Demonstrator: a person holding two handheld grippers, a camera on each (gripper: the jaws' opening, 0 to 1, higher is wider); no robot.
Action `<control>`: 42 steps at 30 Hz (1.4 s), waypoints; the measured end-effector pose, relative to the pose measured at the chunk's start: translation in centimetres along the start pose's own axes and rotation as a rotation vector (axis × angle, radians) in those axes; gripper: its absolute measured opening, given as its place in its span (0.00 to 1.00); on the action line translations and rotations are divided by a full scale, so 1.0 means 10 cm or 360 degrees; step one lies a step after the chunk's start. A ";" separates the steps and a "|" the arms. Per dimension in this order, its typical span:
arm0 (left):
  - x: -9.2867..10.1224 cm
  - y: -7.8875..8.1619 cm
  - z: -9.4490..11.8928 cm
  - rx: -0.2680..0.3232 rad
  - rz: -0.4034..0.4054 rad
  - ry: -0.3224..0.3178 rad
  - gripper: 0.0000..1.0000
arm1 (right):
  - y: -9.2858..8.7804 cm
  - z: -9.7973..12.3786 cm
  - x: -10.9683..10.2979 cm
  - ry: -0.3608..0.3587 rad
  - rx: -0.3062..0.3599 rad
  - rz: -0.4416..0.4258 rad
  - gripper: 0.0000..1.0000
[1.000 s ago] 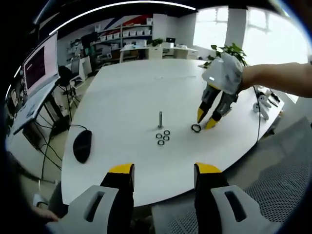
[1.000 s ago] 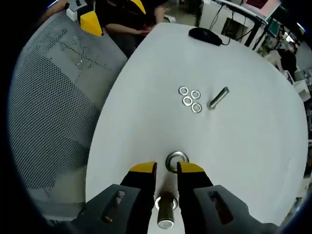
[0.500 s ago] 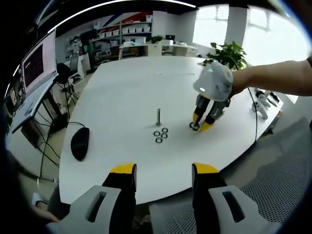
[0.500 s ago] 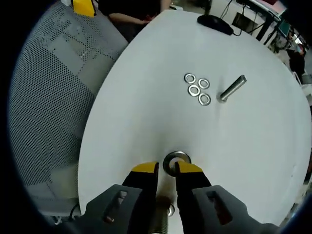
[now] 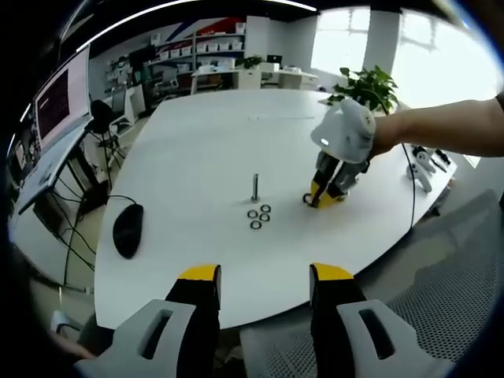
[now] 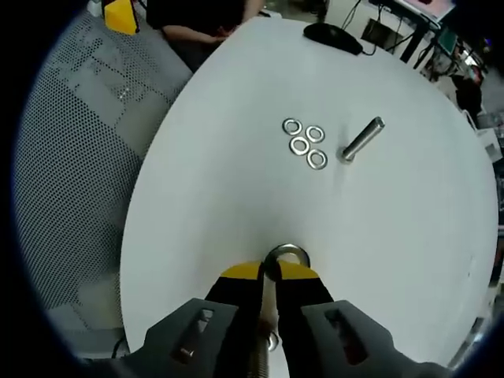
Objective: Place the washer onto the threaded stud by aligning its center hole with the stud, sliding it down to the base, and recovering from edge contact or off-axis alignment until the washer reaches the visible bottom stop.
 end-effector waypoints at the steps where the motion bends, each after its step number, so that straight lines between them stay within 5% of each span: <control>1: 0.00 0.00 0.00 0.0001 0.0002 0.0000 0.43 | 0.00 0.00 0.00 0.0000 0.0003 0.0003 0.07; 5: 0.00 0.00 0.00 0.0005 0.0004 0.0002 0.43 | -0.02 0.01 -0.03 -0.0014 0.0020 0.0093 0.06; 24: -0.01 -0.01 0.00 -0.0010 0.0008 0.0007 0.43 | 0.02 0.15 0.00 -0.0062 0.0145 0.0071 0.05; 42: 0.01 -0.02 -0.01 -0.0028 0.0004 -0.0018 0.44 | 0.00 0.59 -0.10 -0.0204 0.0283 0.0038 0.06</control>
Point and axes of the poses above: the point that each gripper's makers call its tool centre point, and the gripper's own axes: z roughly backward along the fingers, x roughly to its right, y roughly out of its top, the point moved 10 cm from there along z, roughly backward along the fingers, and after that the axes turned 4 degrees about x, right-handed, at the moved point
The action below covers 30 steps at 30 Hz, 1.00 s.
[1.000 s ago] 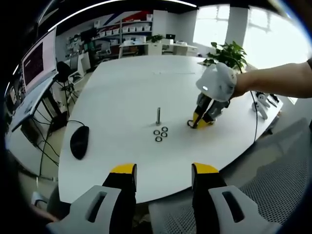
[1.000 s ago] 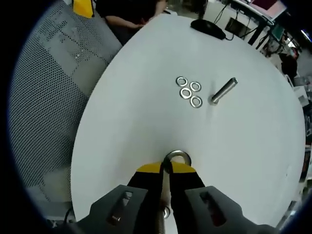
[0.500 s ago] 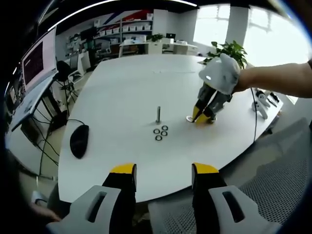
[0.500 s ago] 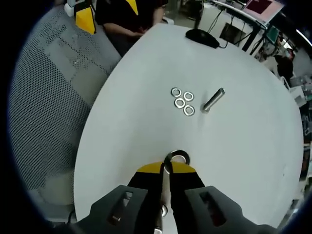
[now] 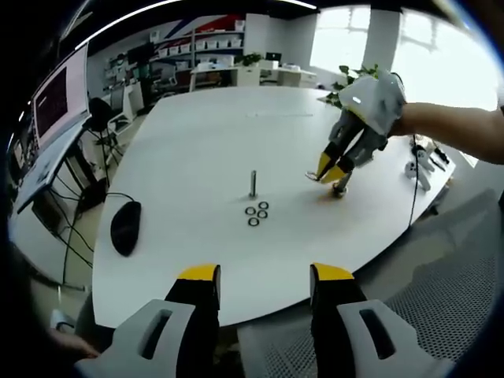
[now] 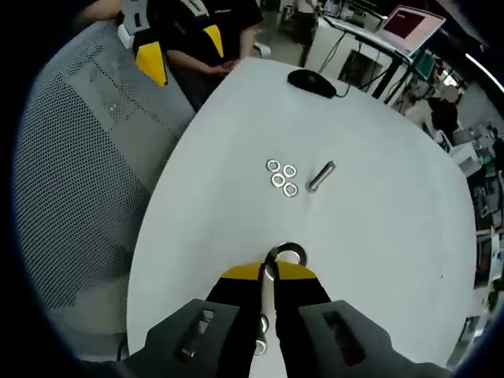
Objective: Place the washer onto the threaded stud by aligning its center hole with the stud, sliding it down to the base, and recovering from edge contact or off-axis alignment until the washer reaches the visible bottom stop.
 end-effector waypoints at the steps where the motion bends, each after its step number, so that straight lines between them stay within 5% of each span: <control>1: 0.00 0.00 0.00 -0.0001 -0.0003 -0.0004 0.44 | 0.00 0.04 -0.02 -0.0001 0.0022 -0.0017 0.06; 13: 0.01 0.01 0.00 0.0020 -0.0009 -0.0025 0.44 | -0.13 0.41 -0.11 -0.0109 0.0044 -0.0070 0.06; 30: 0.01 0.01 0.00 0.0030 0.0002 -0.0039 0.44 | -0.37 0.56 -0.24 -0.0144 -0.0027 -0.0146 0.06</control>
Point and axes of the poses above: the point that each gripper's makers call its tool centre point, and the gripper's own axes: z roughly backward along the fingers, x roughly to its right, y roughly out of its top, the point moved 10 cm from there along z, roughly backward along the fingers, and after that the axes turned 4 degrees about x, right-handed, at the moved point
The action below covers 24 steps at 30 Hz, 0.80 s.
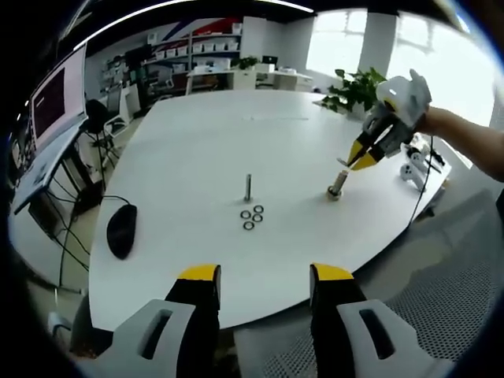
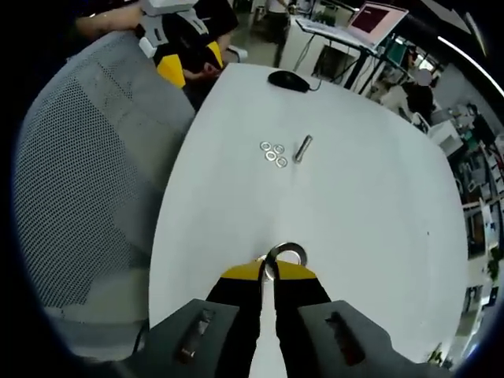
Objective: Place the washer onto the threaded stud by aligning its center hole with the stud, sliding it down to the base, and recovering from edge contact or off-axis alignment until the washer reaches the visible bottom stop.
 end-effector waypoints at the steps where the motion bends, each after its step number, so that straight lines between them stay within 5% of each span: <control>1: 0.00 0.00 0.00 -0.0001 -0.0001 -0.0001 0.44 | -0.01 0.00 -0.01 0.0003 -0.0006 -0.0002 0.06; 24: -0.01 0.00 0.00 0.0000 0.0003 0.0011 0.44 | -0.12 -0.14 -0.05 0.0022 -0.0070 -0.0045 0.06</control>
Point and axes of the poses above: the point that each gripper's makers call its tool centre point, and the gripper's own axes: z roughly backward along the fingers, x roughly to its right, y roughly out of its top, the point moved 10 cm from there along z, roughly backward along the fingers, and after that the axes turned 4 degrees about x, right-handed, at the moved point
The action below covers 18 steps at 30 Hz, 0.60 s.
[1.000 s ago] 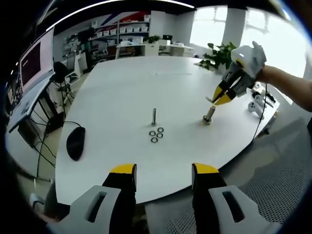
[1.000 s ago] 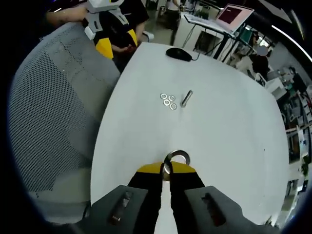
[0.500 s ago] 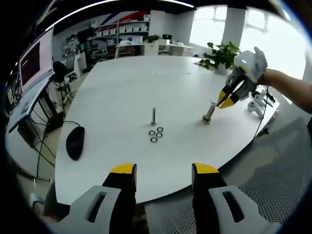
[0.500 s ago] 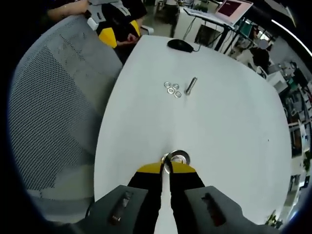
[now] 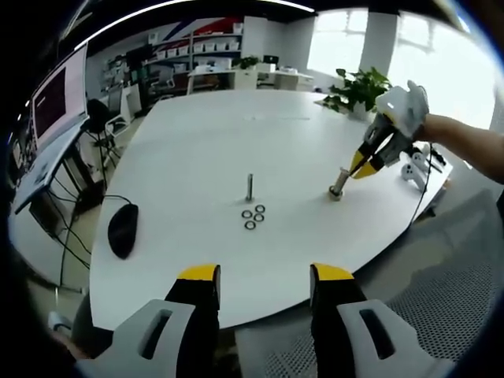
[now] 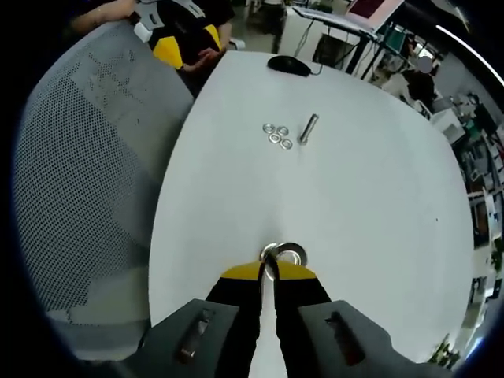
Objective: Place the washer onto the threaded stud by aligning its center hole with the stud, sliding it down to the base, and recovering from edge contact or off-axis alignment until the washer reaches the visible bottom stop.
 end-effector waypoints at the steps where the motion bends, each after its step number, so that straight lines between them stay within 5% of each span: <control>1: 0.00 0.00 0.00 -0.0001 0.0000 0.0001 0.44 | 0.01 -0.01 0.00 -0.0004 0.0000 0.0005 0.06; 18: 0.00 -0.01 0.00 -0.0008 0.0003 0.0000 0.44 | 0.01 -0.02 0.00 0.0005 0.0008 -0.0048 0.08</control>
Point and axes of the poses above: the point that each gripper's makers call its tool centre point, and the gripper's own axes: z roughly backward along the fingers, x roughly to its right, y roughly out of its top, the point moved 10 cm from there along z, roughly backward along the fingers, and after that the axes turned 4 degrees about x, right-handed, at the moved point
